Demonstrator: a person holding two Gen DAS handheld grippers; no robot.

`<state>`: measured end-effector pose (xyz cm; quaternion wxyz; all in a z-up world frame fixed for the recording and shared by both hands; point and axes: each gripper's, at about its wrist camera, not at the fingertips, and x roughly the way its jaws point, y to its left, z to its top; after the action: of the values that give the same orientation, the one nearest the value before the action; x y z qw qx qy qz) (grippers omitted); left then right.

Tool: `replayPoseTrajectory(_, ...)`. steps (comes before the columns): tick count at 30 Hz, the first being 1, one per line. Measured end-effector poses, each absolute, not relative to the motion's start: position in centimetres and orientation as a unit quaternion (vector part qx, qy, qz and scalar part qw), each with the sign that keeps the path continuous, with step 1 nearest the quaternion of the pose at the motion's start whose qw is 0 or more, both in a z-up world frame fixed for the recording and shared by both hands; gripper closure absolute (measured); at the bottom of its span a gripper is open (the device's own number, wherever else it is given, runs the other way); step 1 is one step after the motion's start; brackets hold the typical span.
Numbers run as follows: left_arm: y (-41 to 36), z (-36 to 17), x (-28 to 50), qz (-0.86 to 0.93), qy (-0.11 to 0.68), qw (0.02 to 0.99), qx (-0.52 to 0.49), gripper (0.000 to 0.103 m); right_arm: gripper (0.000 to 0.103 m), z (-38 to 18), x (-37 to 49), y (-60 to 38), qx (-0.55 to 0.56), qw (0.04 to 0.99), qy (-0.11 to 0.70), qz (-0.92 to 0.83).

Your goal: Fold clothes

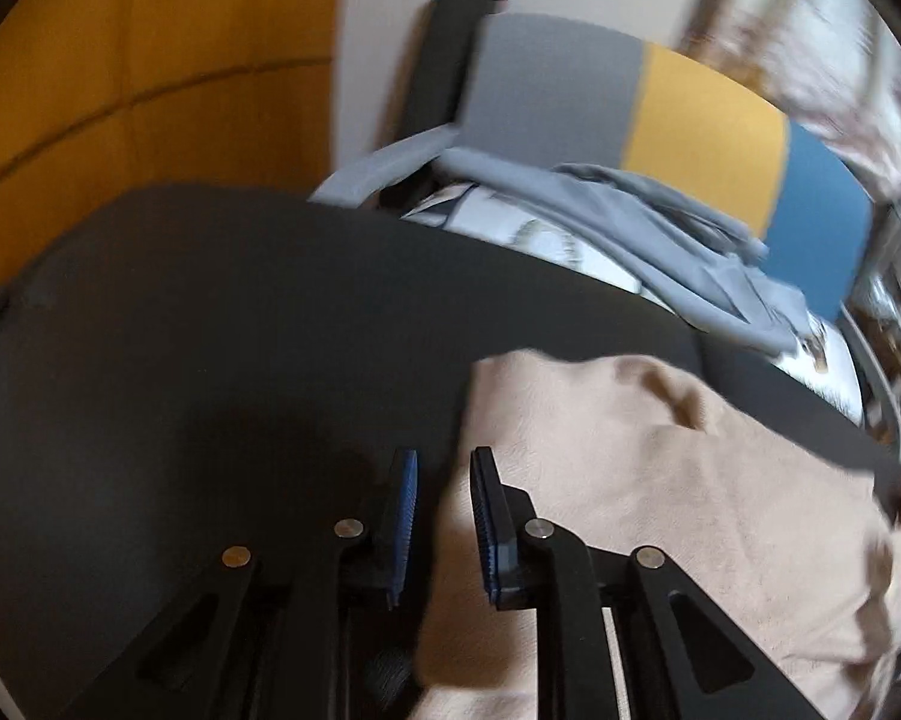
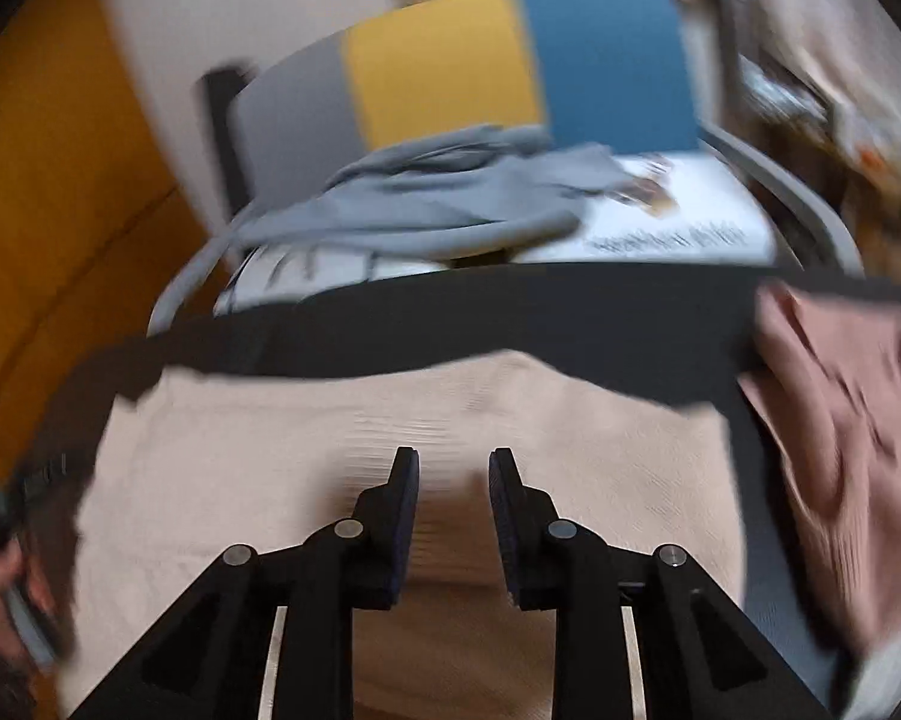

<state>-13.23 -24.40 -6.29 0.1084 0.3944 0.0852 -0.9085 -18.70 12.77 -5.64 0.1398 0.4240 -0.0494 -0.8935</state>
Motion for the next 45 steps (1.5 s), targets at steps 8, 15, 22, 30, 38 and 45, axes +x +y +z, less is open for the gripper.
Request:
replayPoseTrajectory(8,-21.4,-9.1,-15.3,-0.893,-0.074,0.123,0.427,0.079,0.067,-8.1,-19.3,10.2,0.44,0.128,0.04,-0.888)
replayPoseTrajectory(15,-21.7,-9.3,-19.0,-0.887,-0.108,0.143,0.426,0.079,0.067,-8.2,-23.5,8.5,0.433,0.121,0.04,-0.892)
replayPoseTrajectory(22,-21.3,-8.7,-22.6,-0.882,-0.124,0.131,0.435,0.08,0.064,-7.3,-27.9,7.1,0.436,0.127,0.044,-0.89)
replayPoseTrajectory(30,-17.4,-6.6,-11.7,-0.894,-0.078,-0.027,0.44,0.08,0.063,-4.8,-17.2,8.2,0.476,0.248,0.081,-0.84)
replayPoseTrajectory(38,-13.8,-8.1,-5.0,-0.906,-0.139,-0.035,0.399,0.079,0.063,-5.3,-7.1,13.6,0.512,0.265,0.046,-0.816)
replayPoseTrajectory(45,-14.3,-8.3,-7.8,-0.906,-0.139,-0.025,0.399,0.077,0.061,-8.0,-5.4,13.6,0.492,0.21,0.114,-0.837)
